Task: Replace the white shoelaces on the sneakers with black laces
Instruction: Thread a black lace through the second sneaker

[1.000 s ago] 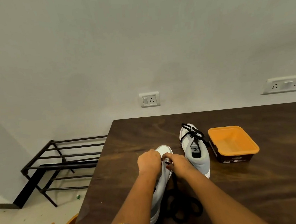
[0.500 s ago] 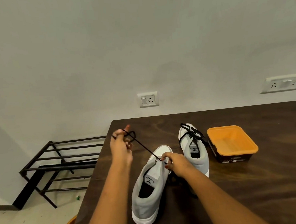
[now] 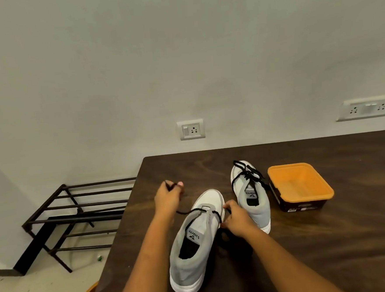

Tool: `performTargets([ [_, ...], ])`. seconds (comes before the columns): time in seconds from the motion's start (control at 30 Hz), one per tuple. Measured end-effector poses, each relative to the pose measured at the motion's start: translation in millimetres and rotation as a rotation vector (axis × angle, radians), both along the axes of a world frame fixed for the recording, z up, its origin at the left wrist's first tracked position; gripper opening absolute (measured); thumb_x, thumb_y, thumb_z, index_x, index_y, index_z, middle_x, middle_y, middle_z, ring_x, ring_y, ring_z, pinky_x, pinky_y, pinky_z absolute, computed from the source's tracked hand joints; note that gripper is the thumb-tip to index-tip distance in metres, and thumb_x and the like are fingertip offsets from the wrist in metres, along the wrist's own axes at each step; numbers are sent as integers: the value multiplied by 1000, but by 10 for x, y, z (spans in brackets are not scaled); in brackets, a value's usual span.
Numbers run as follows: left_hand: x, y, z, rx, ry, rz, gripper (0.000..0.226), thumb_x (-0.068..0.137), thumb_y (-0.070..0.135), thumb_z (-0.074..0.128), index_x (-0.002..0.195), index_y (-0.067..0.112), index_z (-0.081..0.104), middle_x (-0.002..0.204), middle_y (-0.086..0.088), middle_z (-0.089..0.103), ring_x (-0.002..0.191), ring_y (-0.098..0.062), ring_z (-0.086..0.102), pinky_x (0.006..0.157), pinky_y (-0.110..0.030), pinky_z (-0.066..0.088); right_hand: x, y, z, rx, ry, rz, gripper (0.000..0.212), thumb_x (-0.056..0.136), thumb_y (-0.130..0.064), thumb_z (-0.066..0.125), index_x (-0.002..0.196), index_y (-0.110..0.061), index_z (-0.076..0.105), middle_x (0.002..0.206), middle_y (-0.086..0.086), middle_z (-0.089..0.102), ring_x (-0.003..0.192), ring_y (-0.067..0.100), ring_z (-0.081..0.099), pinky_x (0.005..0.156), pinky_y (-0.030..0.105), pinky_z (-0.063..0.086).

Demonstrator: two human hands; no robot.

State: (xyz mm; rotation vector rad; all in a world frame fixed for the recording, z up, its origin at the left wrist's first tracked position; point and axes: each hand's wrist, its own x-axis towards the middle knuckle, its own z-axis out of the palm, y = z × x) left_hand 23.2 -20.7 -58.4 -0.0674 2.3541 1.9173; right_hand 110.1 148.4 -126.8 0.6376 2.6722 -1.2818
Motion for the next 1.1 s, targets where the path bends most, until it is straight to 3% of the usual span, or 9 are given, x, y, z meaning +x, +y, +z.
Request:
performTargets([
  [0.2,167,216,-400,-944,219,-543,29,83,17,56,110,20,46,105,-10,60,95,-29,57,75,-35,44,-26,-51,29,-10,135,67,38,91,-12,53,126,-24,48,70,-7,48,64,5,47,63,25,39],
  [0.33,171,288,-439,-1049,396,-472,23,91,21,47,111,22,58,109,-5,58,103,-25,56,80,-36,48,-88,-102,106,-24,202,138,32,95,-21,55,126,-25,56,75,-14,51,66,-1,48,60,13,36],
  [0.4,180,303,-421,-1077,483,-465,17,91,22,48,105,20,57,105,-4,58,101,-23,55,77,-34,46,-93,-119,102,-11,198,152,32,94,-24,57,125,-26,59,91,-11,57,82,6,55,67,15,38],
  [0.5,187,308,-432,-1090,457,-457,14,92,21,48,97,19,60,102,-3,61,96,-22,58,71,-32,44,-88,-109,36,11,171,163,37,93,-7,51,124,-25,61,92,-10,46,97,14,51,77,13,33],
  [0.6,176,314,-468,-1140,462,-477,24,95,26,45,106,23,66,106,-2,63,98,-21,59,72,-30,43,-89,-80,26,43,146,190,42,92,-1,50,126,-24,57,103,-2,42,96,14,49,77,9,31],
  [0.8,258,280,-538,-784,367,-292,21,92,19,49,74,13,58,86,-3,62,81,-22,59,68,-34,46,-160,-62,65,87,123,249,47,90,-3,51,127,-31,55,99,0,41,90,14,46,73,15,36],
  [0.9,243,286,-432,-176,144,90,22,91,13,54,72,20,64,79,-4,62,70,-21,55,65,-34,50,-171,-56,58,128,60,251,47,92,-4,50,131,-31,51,103,-1,38,98,21,49,90,26,40],
  [0.97,114,253,-161,274,39,288,28,94,13,54,67,19,57,71,-5,58,61,-19,50,53,-26,48,-170,-55,51,118,49,249,46,92,-4,49,130,-31,51,103,0,38,93,17,45,88,26,40],
  [1.1,-12,163,327,484,109,347,27,97,12,51,70,16,50,70,-3,51,57,-14,42,42,-13,41,-203,-87,36,128,42,222,48,90,-1,49,127,-32,52,105,5,44,92,20,50,80,25,40],
])
